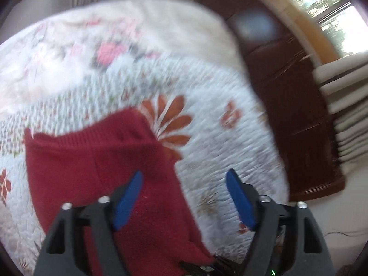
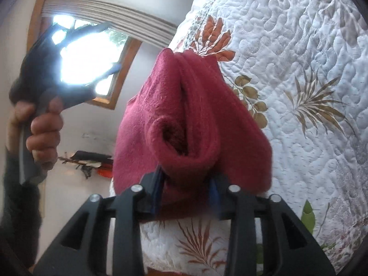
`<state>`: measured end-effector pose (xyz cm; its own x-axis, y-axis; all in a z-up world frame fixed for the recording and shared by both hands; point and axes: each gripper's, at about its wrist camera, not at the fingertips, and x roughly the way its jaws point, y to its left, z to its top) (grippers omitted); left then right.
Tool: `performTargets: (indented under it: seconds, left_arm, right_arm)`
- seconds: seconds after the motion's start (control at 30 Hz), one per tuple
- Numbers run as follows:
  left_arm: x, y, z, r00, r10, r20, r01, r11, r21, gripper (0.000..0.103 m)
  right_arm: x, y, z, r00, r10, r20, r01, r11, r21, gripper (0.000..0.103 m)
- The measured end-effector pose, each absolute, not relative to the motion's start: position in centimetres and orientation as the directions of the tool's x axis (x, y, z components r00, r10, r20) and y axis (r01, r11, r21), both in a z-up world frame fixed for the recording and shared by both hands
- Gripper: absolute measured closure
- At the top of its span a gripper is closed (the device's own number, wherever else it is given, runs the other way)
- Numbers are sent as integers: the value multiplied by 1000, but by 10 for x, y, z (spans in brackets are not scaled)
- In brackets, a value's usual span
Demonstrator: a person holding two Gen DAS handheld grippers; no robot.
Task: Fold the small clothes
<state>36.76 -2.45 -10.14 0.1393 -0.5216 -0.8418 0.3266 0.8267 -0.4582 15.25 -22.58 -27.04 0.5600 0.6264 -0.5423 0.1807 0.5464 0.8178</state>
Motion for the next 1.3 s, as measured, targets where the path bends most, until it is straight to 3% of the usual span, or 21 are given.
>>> performTargets:
  seconds: [0.1,0.17,0.27,0.33,0.47,0.67,0.7,0.77,0.8,0.87,1.0,1.17,1.23,1.3]
  left_arm:
    - [352,11,-85,168,-590,-790,307,793,-527,24]
    - [333,31,-79,206,-588,-782,318,796,-515,24]
    - [279,48,-76,252,-535,-806,456,801,-389,24]
    - [239,49,-80,286,-483,-827,540,795,-277,24]
    - [161,27,-108,291,-412,-863,709,699,-95,24]
    - [140,11,-135,298,-378,-877,709,703,-62,25]
    - [142,11,-135,302,-378,-875,703,709,-63,24]
    - [147,11,-140,305,-364,-880,693,719,-57,24]
    - [151,10,-144,297,-354,-887,688,724,-58,24]
    - [156,13,-154,280,-338,-898,666,743,-72,25]
    - [168,27,-164,208,-376,-903,594,782,-189,32]
    - [160,32,-158,173,-400,-900,608,762,-222,34]
    - [160,32,-160,137,-416,-899,602,756,-258,36]
    - [159,29,-156,130,-434,-892,615,741,-271,36]
  right_arm:
    - [150,-241,-264,546,682,-487,120,512,851,54]
    - [154,-251,-255,520,697,-494,79,537,840,53]
    - [165,-271,-243,482,730,-485,37,537,843,52]
    - [179,-278,-241,431,771,-469,24,510,860,41]
    - [211,-264,-254,268,840,-472,21,484,875,29]
    - [228,-244,-264,189,840,-509,35,512,858,20]
    - [229,-241,-264,183,839,-512,24,517,856,21]
    - [231,-235,-266,169,837,-521,20,526,851,43]
    - [231,-233,-268,155,838,-523,19,527,850,71]
    - [230,-233,-269,145,822,-550,23,553,833,80]
    - [220,-254,-255,195,823,-534,26,540,841,89]
    - [196,-274,-261,215,806,-552,78,550,832,89]
    - [193,-266,-292,166,774,-611,122,599,792,84]
    - [192,-264,-298,181,779,-601,132,586,800,76]
